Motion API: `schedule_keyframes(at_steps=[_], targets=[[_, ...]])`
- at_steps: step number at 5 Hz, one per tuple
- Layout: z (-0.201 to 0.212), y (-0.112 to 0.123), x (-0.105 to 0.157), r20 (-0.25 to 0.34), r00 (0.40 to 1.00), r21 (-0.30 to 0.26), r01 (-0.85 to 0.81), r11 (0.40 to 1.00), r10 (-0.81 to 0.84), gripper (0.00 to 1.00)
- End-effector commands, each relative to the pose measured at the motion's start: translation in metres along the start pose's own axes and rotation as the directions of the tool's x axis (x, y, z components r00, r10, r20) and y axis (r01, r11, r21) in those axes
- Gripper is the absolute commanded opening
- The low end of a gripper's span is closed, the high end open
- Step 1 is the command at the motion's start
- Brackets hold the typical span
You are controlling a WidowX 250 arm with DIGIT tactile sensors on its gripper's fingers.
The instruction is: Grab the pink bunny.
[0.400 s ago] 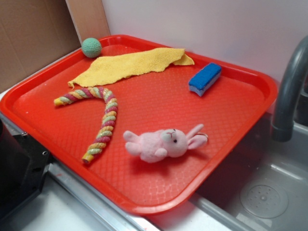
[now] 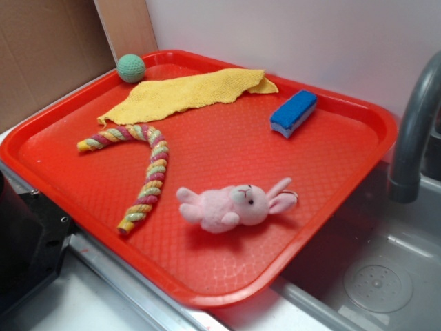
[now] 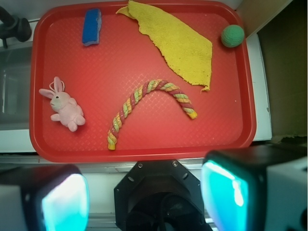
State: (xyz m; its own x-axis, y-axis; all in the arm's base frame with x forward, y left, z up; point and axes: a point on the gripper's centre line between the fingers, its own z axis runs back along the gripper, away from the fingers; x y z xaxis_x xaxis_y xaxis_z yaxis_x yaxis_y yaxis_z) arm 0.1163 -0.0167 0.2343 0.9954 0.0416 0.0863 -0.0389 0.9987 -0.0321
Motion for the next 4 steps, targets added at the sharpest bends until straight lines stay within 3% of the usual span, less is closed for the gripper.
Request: schedule_keyframes(at_steps=[1,2,3,4], targets=[[-0.044,-0.053,0.04,-0.05,0.965,0.046,0.259,0.965,-0.257,1.0],[-0.078,-0.076,0.056,-0.014,0.874,-0.023,0.485,0.874,-0.486,1.0],[-0.095,-0.085,0.059,0.034,0.729,-0.062,0.685,0.726,-0.684,1.0],[-0.095,-0.085,0.059,0.034,0.729,-0.062,0.685,0.726,-0.684,1.0]])
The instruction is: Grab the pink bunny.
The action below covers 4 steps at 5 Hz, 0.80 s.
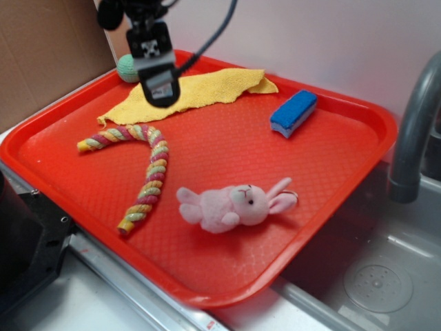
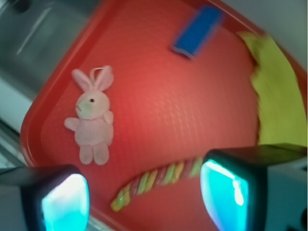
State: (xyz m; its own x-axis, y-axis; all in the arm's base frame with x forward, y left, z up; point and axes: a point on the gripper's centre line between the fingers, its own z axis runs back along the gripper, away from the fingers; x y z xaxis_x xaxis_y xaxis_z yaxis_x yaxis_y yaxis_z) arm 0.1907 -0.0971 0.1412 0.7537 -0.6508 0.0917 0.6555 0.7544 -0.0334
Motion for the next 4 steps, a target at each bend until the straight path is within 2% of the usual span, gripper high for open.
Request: schedule_keyframes(at_steps=[1,2,3,4], targets=[[0.006,-0.007,0.0,0.027,1.0,0.007,0.005,1.0,-0.005,1.0],[-0.028,-0.033,0.025,0.004,0.998,0.015,0.069,0.998,-0.069,1.0],[-0.041,-0.074,0.04,0.001,0.991,0.021,0.136,0.99,-0.136,1.0],[-0.046,-0.102,0.046,0.011,0.978,0.01,0.209,0.978,-0.209,1.0]])
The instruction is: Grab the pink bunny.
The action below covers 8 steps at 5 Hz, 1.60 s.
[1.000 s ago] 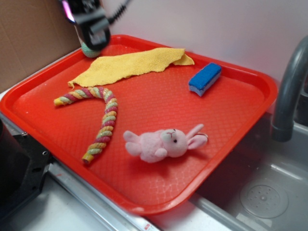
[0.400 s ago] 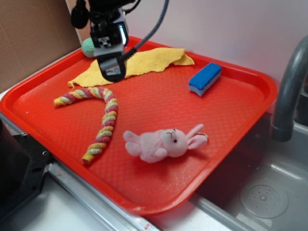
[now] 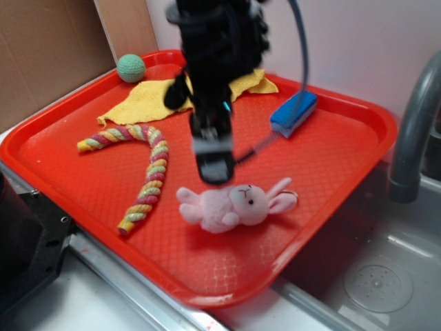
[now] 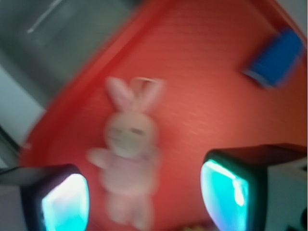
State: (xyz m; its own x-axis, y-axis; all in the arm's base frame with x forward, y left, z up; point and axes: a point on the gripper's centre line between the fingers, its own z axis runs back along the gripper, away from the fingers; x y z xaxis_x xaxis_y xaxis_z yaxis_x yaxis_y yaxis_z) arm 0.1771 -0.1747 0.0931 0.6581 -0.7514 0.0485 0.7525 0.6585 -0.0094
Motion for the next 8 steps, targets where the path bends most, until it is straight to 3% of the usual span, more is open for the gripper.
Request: schedule_keyframes(at_steps=[1,2,3,4,5,6,7,8], targets=[[0.011,-0.041,0.005,0.051,0.996,0.02,0.065,0.998,-0.066,1.0],[0.003,-0.024,-0.017,0.027,1.0,0.076,-0.009,0.997,0.007,1.0],[-0.015,-0.016,-0.037,0.057,0.995,0.085,-0.082,0.993,0.077,1.0],[-0.037,-0.001,-0.034,0.046,0.994,0.058,-0.102,0.993,0.099,1.0],[-0.064,0.009,-0.008,0.042,0.999,0.014,-0.036,0.999,0.035,1.0],[-0.072,0.013,0.006,-0.024,1.0,0.015,0.001,1.0,-0.001,0.52],[-0.058,0.009,0.009,0.015,1.0,0.032,0.0,0.999,0.0,0.0],[-0.03,0.005,-0.007,0.087,0.996,0.018,-0.029,0.999,0.027,0.0]])
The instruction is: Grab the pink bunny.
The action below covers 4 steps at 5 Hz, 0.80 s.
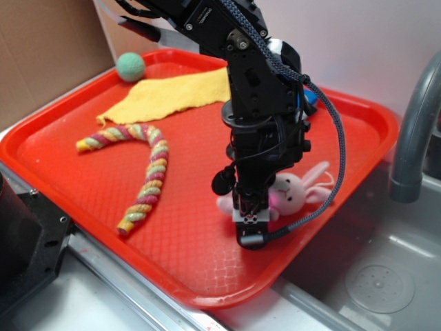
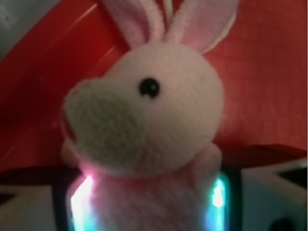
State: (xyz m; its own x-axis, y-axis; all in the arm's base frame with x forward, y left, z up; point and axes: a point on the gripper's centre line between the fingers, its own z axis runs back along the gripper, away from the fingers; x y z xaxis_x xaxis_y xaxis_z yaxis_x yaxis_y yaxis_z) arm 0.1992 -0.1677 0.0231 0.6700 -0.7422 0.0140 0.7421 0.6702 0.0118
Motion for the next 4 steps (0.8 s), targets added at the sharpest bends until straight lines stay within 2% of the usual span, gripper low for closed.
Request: schedule_keyframes(at_steps=[1,2,3,4], targets=[[0.084,-0.026,-0.056,0.193,0.965,0.017,-0.186,0.982,0.179,0.0],[0.123,-0.035,-0.087,0.192,0.898,0.011,-0.405,0.914,0.395,0.0],[0.152,-0.026,-0.1,0.114,0.804,0.02,-0.59,0.808,0.584,0.0],[0.163,-0.001,-0.111,0.089,0.717,0.018,-0.695,0.718,0.691,0.0]])
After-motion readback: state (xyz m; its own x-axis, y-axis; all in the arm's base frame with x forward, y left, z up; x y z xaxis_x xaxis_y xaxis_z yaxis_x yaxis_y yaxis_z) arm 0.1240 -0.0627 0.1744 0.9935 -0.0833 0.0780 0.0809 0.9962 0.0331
